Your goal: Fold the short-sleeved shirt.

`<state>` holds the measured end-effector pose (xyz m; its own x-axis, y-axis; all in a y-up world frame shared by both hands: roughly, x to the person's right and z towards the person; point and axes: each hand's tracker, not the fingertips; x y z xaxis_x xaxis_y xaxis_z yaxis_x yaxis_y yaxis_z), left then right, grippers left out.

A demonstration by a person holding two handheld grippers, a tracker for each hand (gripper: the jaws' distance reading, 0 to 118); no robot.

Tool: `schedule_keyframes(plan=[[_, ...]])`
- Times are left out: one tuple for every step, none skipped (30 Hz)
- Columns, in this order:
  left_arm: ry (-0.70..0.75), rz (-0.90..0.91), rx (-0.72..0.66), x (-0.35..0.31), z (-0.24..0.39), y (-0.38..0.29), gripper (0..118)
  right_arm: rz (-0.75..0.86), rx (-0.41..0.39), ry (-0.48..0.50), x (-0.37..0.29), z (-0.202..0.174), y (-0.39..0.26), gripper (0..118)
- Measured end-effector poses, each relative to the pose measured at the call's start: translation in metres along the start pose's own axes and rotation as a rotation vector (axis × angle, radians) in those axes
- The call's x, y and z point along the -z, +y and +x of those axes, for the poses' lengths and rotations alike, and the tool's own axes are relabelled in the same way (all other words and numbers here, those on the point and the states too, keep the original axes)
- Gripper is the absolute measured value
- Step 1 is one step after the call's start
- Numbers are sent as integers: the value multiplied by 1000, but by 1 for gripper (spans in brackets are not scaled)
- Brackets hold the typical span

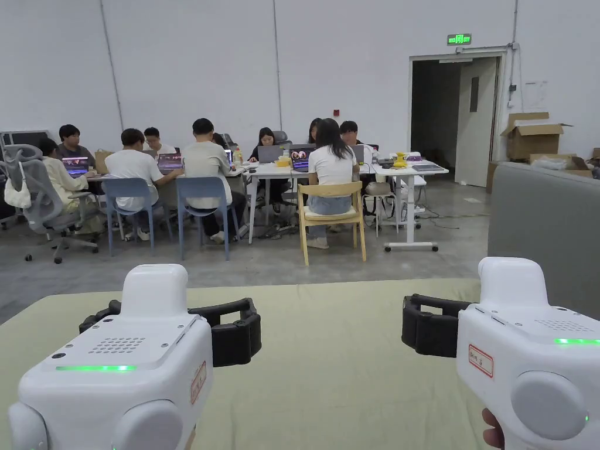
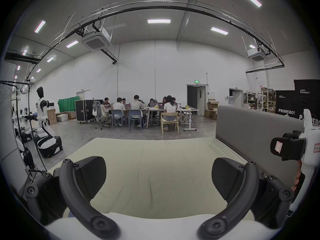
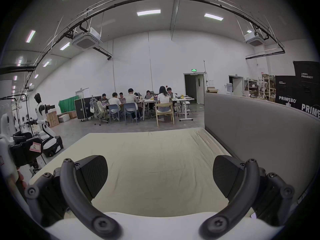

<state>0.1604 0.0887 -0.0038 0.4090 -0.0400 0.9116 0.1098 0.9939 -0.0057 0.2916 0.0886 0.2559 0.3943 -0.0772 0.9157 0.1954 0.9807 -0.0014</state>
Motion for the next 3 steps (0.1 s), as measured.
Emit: schedule_keyframes(plan=[[1,0,0,0,0,0,118,1,-4,-1,0,0,0,118],[2,2,-1,0,0,0,118,3,-9,-5,0,-1,0,118],[1,2,-3,0,0,0,118,4,-10,-6,0,-1,0,118]])
